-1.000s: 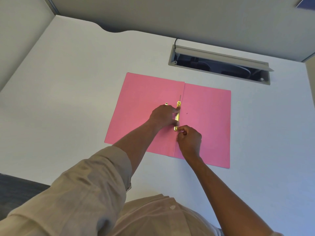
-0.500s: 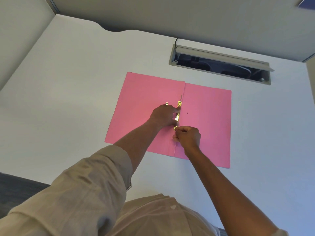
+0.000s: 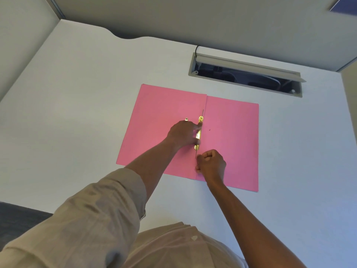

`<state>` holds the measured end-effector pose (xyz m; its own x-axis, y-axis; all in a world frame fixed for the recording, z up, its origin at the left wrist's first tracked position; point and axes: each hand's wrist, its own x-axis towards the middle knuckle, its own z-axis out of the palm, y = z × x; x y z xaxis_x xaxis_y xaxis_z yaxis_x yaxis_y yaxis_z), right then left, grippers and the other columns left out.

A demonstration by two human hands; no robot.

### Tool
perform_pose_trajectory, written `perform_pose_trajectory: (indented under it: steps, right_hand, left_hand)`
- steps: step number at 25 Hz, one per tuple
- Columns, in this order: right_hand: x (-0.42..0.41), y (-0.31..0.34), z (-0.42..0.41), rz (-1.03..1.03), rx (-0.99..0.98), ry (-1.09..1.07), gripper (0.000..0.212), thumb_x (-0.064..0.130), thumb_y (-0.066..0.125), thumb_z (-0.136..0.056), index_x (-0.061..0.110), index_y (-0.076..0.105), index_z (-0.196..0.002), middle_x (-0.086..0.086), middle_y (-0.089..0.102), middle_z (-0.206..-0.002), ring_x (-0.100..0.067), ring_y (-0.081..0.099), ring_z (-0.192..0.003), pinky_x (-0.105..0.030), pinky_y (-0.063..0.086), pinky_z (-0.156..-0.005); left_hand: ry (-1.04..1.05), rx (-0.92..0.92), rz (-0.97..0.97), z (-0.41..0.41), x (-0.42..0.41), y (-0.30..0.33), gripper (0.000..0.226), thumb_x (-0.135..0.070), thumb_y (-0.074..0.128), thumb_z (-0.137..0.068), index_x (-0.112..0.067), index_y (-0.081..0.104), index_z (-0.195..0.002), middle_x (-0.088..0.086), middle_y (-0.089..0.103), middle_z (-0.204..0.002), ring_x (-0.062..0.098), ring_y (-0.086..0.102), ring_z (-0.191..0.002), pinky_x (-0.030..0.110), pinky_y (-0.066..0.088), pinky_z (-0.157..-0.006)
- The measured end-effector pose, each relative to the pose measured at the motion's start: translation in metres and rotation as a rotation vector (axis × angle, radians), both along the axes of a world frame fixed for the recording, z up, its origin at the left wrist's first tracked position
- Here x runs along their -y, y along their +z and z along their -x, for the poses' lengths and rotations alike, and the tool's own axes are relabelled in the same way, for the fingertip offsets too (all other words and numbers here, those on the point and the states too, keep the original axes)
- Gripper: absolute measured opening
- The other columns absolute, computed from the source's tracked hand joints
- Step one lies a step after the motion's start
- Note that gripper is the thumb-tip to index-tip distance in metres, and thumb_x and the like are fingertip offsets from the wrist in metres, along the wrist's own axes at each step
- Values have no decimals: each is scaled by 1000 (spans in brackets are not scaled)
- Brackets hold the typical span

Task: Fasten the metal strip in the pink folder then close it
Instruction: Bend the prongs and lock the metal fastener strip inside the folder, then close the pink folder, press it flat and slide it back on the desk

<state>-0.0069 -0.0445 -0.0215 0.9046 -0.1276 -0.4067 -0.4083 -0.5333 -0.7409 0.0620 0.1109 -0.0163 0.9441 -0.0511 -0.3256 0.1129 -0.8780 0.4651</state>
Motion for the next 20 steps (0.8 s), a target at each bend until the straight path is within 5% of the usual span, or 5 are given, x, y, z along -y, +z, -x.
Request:
perform_pose_trajectory:
  steps: [3, 6, 9, 12, 20]
  right_hand:
    - [14, 1, -11, 117, 277, 77, 3, 14, 65, -85, 14, 62, -85, 2, 67, -75, -19, 63, -70, -24, 48, -64]
    - [31, -7, -42, 332, 412, 289, 33, 16, 62, -91, 5, 57, -122, -15, 62, -125, -30, 57, -116, -34, 43, -99]
    - [41, -19, -72, 539, 312, 513, 66, 31, 50, -99, 4, 22, -153, -14, 19, -163, -32, 14, -151, -41, 9, -122]
    - [47, -32, -87, 626, 297, 607, 74, 42, 38, -101, 8, 2, -156, -11, -2, -166, -29, -4, -153, -44, 1, -124]
    - [49, -42, -86, 721, 362, 629, 74, 50, 27, -101, 9, 3, -156, -11, 1, -166, -29, -1, -153, -46, 3, -124]
  left_hand:
    - [-1, 7, -5, 0, -1, -2, 75, -46, 78, -77, -32, 48, -144, 1, 70, -113, 25, 62, -106, 37, 54, -82]
    - [4, 23, -6, 0, 0, -3, 73, -46, 79, -76, -32, 50, -142, 1, 71, -109, 24, 63, -101, 36, 55, -80]
    - [-5, 39, -12, 1, 1, -4, 71, -45, 78, -76, -32, 51, -141, 1, 70, -103, 24, 63, -99, 36, 54, -78]
    - [-1, 28, -8, 1, -1, -5, 71, -45, 76, -76, -33, 50, -141, 1, 69, -102, 24, 62, -98, 36, 54, -78]
    - [-31, 41, -26, -1, -7, -11, 76, -54, 71, -77, -37, 44, -145, 0, 67, -101, 21, 58, -99, 29, 42, -73]
